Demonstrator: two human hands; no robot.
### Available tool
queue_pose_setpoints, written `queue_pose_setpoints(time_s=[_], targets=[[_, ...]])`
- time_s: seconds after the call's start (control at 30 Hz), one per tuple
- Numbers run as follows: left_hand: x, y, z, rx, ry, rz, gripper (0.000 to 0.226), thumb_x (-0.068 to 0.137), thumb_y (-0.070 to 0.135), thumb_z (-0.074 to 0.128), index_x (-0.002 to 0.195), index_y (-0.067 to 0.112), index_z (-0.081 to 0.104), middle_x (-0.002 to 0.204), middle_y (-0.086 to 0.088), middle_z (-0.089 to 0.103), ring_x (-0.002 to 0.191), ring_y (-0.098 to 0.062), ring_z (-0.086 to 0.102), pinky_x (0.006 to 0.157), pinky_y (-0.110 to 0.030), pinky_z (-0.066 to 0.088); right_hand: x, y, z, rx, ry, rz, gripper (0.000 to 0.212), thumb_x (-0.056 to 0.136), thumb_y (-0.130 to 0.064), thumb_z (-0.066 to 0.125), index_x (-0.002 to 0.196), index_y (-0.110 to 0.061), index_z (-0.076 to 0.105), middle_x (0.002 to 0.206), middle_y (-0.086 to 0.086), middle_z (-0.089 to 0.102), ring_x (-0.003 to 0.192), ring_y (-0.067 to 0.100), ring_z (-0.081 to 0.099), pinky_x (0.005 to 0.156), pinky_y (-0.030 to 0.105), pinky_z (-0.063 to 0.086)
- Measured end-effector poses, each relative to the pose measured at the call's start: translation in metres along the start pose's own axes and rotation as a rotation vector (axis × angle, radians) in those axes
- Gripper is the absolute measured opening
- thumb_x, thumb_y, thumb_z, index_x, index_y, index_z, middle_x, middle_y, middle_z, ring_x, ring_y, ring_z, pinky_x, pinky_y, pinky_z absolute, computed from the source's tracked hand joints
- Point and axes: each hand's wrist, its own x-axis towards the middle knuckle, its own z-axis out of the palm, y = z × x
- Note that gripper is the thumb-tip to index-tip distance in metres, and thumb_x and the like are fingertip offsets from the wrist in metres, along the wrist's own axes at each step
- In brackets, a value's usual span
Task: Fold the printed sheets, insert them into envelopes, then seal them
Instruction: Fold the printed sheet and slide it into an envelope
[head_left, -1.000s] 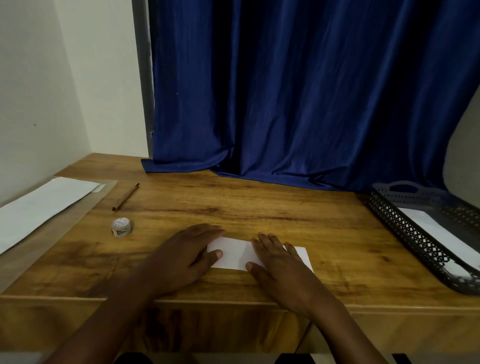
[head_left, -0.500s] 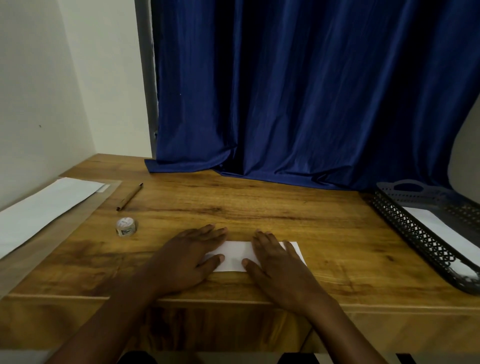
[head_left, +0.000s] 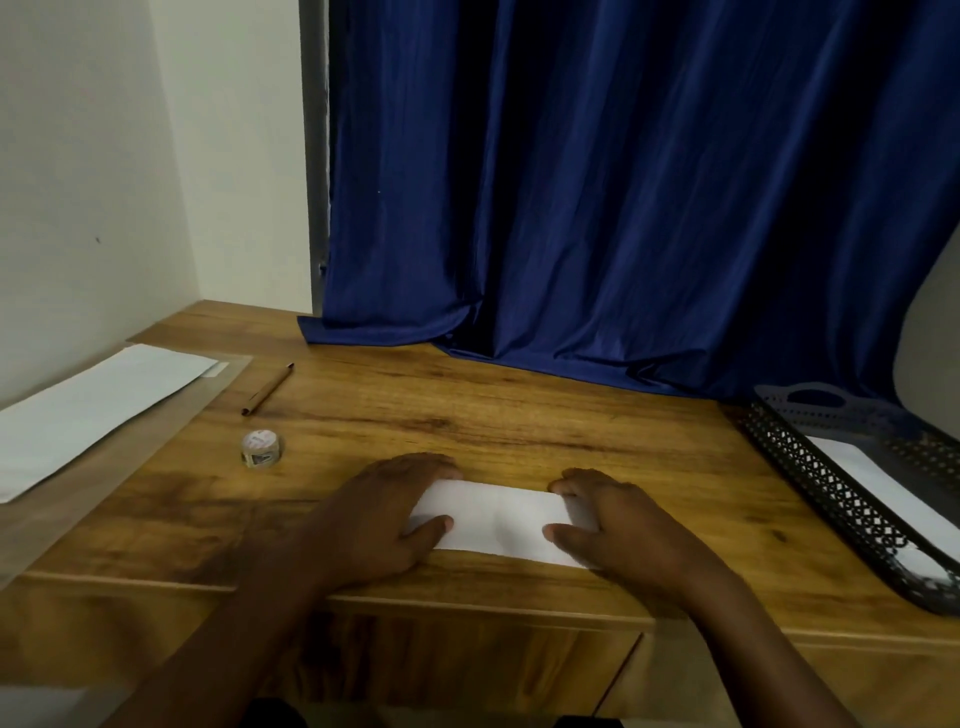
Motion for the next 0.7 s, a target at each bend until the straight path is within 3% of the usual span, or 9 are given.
queue_pose_setpoints(time_s=[0.13,0.27,0.47,0.6,0.7], targets=[[0.0,0.005,-0.003,-0.043,-0.018,0.007,0.054,0.094,0.056,0.054,0.143,0.051,0.033,0.156,0.027,0.028,0.141,0.004,0.028,0.114,-0.024,0.027,0.016,-0.021,-0.012,-0.024,-0.041,-0.037,0.047,0.073,-0.063,0.071,0.115,-0.043,0.062,0.111,-0.025,0.064,0.098,-0.002,0.058,0.083,0.033,0.056],[0.0,0.006,-0.004,-0.041,-0.008,0.001,0.054,0.091,0.059,0.053,0.14,0.054,0.032,0.16,0.027,0.016,0.144,-0.002,0.027,0.115,-0.035,0.036,0.033,-0.038,-0.019,0.019,-0.108,-0.116,0.036,0.074,-0.058,0.074,0.104,-0.04,0.07,0.099,-0.024,0.069,0.09,-0.002,0.062,0.08,0.038,0.057],[0.0,0.008,-0.005,-0.038,0.067,-0.008,0.059,0.093,0.064,0.052,0.145,0.047,0.032,0.164,0.022,0.01,0.146,-0.001,0.022,0.113,-0.035,0.039,0.044,-0.046,-0.021,0.149,-0.178,-0.126,0.017,0.082,-0.041,0.079,0.097,-0.033,0.073,0.092,-0.015,0.074,0.081,0.006,0.068,0.076,0.041,0.059],[0.002,0.011,-0.005,-0.148,0.153,-0.074,0.075,0.093,0.074,0.039,0.155,0.04,0.014,0.163,0.015,0.022,0.14,0.005,0.026,0.115,-0.029,0.035,0.04,-0.033,-0.023,0.358,-0.098,-0.012,0.015,0.085,-0.038,0.078,0.094,-0.029,0.071,0.09,-0.01,0.076,0.077,0.008,0.072,0.066,0.032,0.057],[0.004,0.013,-0.005,-0.237,0.101,-0.191,0.093,0.087,0.08,0.044,0.156,0.045,-0.009,0.165,0.018,0.016,0.146,-0.003,0.025,0.118,-0.035,0.032,0.032,-0.027,-0.016,0.578,0.03,0.107,0.017,0.089,-0.039,0.074,0.096,-0.026,0.067,0.088,-0.008,0.077,0.073,0.009,0.073,0.06,0.026,0.054]])
